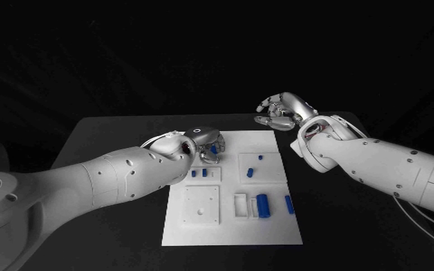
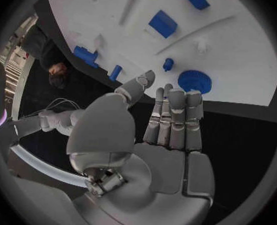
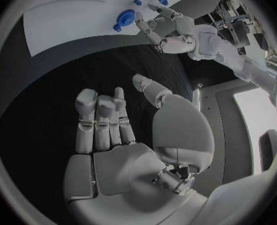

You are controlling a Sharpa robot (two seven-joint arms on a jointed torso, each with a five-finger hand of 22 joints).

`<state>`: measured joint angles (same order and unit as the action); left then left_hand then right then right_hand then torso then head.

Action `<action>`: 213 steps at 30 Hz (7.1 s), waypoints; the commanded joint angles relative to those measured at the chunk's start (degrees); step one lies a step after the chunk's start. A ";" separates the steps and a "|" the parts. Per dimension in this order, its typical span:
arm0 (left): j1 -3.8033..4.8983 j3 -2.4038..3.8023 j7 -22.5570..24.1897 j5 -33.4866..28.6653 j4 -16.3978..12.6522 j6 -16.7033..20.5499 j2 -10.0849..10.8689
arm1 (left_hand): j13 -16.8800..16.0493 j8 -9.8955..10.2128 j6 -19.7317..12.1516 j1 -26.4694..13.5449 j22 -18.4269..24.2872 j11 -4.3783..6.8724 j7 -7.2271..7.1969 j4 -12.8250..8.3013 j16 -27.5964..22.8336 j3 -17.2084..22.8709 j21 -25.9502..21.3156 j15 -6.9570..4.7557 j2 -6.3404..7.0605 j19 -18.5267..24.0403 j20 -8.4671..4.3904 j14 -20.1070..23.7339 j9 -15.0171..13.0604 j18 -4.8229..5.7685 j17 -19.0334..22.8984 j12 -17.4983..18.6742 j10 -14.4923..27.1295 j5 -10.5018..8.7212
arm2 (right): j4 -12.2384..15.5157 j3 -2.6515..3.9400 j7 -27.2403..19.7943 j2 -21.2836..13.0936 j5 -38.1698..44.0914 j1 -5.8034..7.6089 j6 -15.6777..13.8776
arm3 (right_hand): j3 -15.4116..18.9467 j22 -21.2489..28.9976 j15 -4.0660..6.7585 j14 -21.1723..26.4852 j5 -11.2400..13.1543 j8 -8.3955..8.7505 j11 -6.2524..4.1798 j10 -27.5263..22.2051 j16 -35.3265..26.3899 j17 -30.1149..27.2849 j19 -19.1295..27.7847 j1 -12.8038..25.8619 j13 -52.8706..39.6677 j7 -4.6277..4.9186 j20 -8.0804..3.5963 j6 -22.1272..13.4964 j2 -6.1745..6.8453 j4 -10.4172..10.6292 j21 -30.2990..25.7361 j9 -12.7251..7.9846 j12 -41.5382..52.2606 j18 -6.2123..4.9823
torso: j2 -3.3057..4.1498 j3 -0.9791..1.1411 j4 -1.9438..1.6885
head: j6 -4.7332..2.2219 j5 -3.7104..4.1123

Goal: Assemble the parts on the task board

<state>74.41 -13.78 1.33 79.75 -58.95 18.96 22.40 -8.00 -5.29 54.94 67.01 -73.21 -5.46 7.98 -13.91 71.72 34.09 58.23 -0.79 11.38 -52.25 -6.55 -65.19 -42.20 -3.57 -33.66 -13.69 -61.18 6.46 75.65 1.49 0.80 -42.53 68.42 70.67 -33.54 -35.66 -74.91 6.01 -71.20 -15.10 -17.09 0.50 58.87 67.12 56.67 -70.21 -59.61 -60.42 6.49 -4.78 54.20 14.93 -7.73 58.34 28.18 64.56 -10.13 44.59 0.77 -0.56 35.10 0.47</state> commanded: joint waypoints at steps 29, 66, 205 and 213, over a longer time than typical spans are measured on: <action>-2.29 0.09 0.83 1.35 5.12 -3.64 -2.93 | 0.66 -0.58 0.60 0.86 -0.54 -0.13 0.07 -0.03 1.81 0.20 0.60 -0.14 -1.93 -0.60 0.11 -1.08 1.72 -4.51 -0.05 2.38 -2.21 0.20 | 0.85 0.03 -0.67 -0.09 0.49 0.00 0.63 | 0.30 -0.99 -0.29 -0.01 -0.48 0.34 -0.01 -0.22 -0.34 0.09 -0.09 0.40 0.11 0.41 -0.36 -0.01 -0.28 -0.07 -0.31 -0.02 0.24 -4.87 | -0.10 0.02 -0.13 | 0.54 0.53; -3.61 0.12 0.47 1.18 8.07 -6.22 -4.21 | -0.32 -3.64 5.23 1.15 -0.99 2.05 -1.60 -0.95 4.16 0.21 1.53 -2.25 -5.41 -2.23 -1.61 -3.84 3.29 -4.33 0.21 2.62 -9.88 -0.34 | 0.99 0.03 -0.72 0.28 0.92 0.00 0.79 | 0.28 -1.00 -0.24 -0.10 -0.49 0.24 -0.07 -0.08 -0.29 0.12 -0.15 0.33 0.12 0.35 -0.39 0.20 -0.51 -0.06 -0.28 0.04 0.34 -4.87 | -0.13 -0.02 -0.21 | 0.98 0.74; -3.01 2.70 2.74 -5.21 0.83 -4.37 5.01 | -1.75 -6.25 8.99 1.31 -1.07 4.10 -3.01 -2.09 5.04 2.28 2.45 -4.28 -6.45 -4.79 -3.59 -6.56 3.51 -3.79 0.84 3.53 -15.93 0.54 | 1.04 0.03 -0.93 -0.49 0.94 0.00 0.62 | 0.24 -1.01 -0.14 -0.16 -0.55 0.18 -0.17 0.09 -0.29 0.15 -0.15 0.18 0.21 0.25 -0.45 0.39 -0.55 -0.23 -0.24 0.09 0.43 -4.87 | -0.14 -0.04 -0.19 | 0.84 0.11; -3.00 2.01 1.57 -3.04 1.38 -5.00 4.78 | -1.79 -6.24 8.97 1.36 -1.09 4.12 -3.00 -2.13 5.00 2.35 2.46 -4.31 -6.42 -4.77 -3.62 -6.51 3.56 -3.76 0.87 3.58 -16.00 0.63 | 1.05 0.03 -0.83 -0.50 0.95 0.00 0.86 | 0.24 -1.01 -0.14 -0.16 -0.54 0.19 -0.17 0.09 -0.29 0.15 -0.15 0.18 0.22 0.25 -0.45 0.39 -0.55 -0.23 -0.24 0.09 0.43 -4.87 | -0.13 0.01 -0.15 | 0.80 0.14</action>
<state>71.78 -11.43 2.88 74.65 -57.58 14.93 27.45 -9.76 -11.25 63.54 68.44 -74.23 -0.69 5.08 -16.02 76.80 36.10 60.56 -4.77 5.27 -57.02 -8.50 -71.94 -38.61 -3.36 -32.87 -9.97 -75.15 6.82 76.63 1.50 0.38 -43.04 68.79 70.67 -33.38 -35.67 -74.92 6.01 -71.20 -15.31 -17.09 0.51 58.87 67.12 56.74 -70.50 -59.37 -60.27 6.32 -4.90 54.53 14.69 -7.74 58.34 28.18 64.77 -10.13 44.46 0.77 -0.74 35.91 0.57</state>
